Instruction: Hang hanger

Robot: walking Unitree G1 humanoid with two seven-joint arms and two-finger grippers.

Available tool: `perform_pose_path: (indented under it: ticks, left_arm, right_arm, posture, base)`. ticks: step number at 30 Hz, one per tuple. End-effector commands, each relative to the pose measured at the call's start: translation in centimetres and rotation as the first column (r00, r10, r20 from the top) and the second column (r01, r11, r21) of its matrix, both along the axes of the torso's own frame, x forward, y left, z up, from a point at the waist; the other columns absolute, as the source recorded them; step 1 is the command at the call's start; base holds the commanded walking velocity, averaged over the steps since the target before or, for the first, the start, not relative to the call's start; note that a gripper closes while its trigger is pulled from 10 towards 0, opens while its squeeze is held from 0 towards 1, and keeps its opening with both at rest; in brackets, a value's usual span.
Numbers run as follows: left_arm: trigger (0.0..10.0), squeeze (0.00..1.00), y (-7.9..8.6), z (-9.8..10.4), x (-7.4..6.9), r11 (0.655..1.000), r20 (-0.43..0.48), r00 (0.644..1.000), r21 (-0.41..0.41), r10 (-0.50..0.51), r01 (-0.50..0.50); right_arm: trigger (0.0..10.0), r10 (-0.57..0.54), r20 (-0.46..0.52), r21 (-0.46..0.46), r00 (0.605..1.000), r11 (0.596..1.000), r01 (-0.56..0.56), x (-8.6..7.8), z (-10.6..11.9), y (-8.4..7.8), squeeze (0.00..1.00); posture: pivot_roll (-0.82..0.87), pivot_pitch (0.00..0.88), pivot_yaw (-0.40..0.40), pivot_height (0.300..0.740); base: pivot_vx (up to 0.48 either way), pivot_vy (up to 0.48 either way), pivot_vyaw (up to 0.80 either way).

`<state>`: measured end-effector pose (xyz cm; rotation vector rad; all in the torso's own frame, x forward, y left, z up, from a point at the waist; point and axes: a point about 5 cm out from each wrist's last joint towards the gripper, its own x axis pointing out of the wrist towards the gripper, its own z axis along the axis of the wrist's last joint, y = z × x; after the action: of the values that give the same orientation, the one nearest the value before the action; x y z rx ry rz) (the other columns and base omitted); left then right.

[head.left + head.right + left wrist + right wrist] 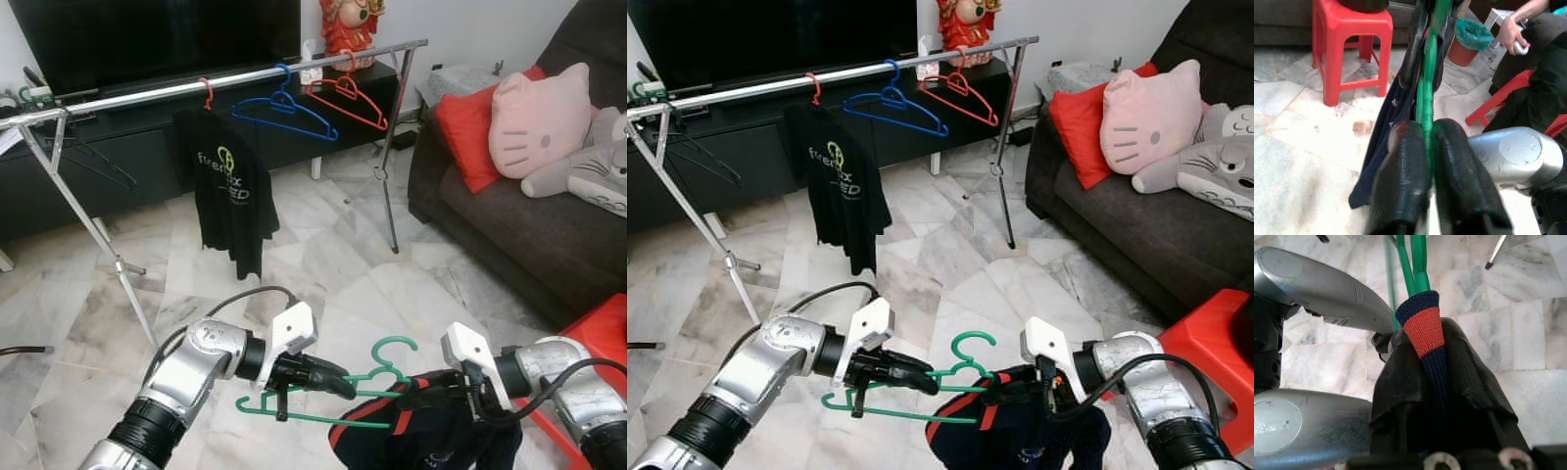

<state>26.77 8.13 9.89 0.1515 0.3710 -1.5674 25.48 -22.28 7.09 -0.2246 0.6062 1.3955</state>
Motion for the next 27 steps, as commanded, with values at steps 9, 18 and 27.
perform_pose_path:
  ticks: [9,18,27]
  left_arm:
    - [10.0,1.0,0.1,1.0,0.5,1.0,0.033,0.999,-0.009,-0.022,0.022]
    - [10.0,1.0,3.2,1.7,3.8,0.949,0.136,0.94,-0.055,0.314,-0.31]
    - [10.0,1.0,9.6,0.0,5.5,0.665,0.218,0.635,-0.105,0.741,-0.739]
  right_arm:
    - [0.0,-0.02,0.013,-0.09,1.0,0.996,0.021,0.3,-0.8,-0.4,0.0]
    - [0.0,-0.103,0.093,-0.162,0.99,0.98,0.117,1.1,-0.8,-1.7,0.0]
    - [0.0,-0.131,0.17,-0.184,0.977,0.969,0.163,2.0,0.7,-3.0,0.0]
  posture:
    - [-0.14,0.0,-0.039,0.74]
    - [-0.15,0.0,-0.031,0.74]
    - [-0.14,0.0,-0.035,0.74]
  base:
    - [0.0,0.0,0.0]
    - [0.0,0.0,0.0]
    - [0.0,0.0,0.0]
